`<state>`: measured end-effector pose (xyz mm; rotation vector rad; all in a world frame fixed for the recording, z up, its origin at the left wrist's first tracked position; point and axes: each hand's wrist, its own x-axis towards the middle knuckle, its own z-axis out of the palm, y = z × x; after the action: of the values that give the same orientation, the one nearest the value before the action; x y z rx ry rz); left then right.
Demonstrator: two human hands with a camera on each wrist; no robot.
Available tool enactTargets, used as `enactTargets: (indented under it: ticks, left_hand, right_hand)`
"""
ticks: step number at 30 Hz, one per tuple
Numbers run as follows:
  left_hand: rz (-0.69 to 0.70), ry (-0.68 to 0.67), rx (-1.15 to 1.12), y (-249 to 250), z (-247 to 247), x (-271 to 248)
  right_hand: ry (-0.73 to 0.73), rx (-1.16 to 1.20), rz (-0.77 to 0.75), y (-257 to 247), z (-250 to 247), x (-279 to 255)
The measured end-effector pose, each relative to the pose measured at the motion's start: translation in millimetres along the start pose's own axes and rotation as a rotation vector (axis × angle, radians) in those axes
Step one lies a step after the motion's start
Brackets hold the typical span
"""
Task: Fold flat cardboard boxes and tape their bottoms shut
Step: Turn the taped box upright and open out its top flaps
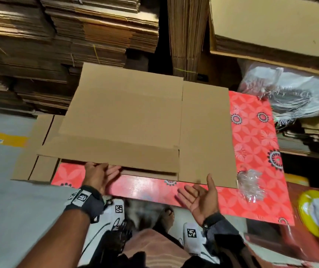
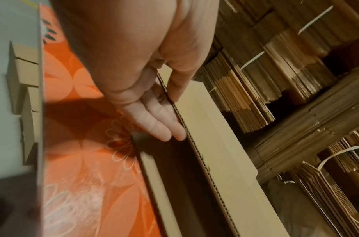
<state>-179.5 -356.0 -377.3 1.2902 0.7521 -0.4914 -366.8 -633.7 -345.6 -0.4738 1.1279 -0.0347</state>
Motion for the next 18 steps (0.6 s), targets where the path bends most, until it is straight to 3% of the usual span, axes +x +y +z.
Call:
enactTargets:
  ticks: [8, 12, 18]
  left_hand:
    - [0.086, 0.053, 0.018, 2, 5, -23]
    - [0.124, 0.073, 0.030, 4, 1, -42]
    - [0.133, 0.148, 0.026, 15, -3, -60]
  right_hand:
    - [0.035, 0.064, -0.033, 2, -10, 18]
    - [-0.020, 0.097, -0.034, -2, -10, 13]
    - [-0.090, 0.192, -0.016, -13, 27, 2]
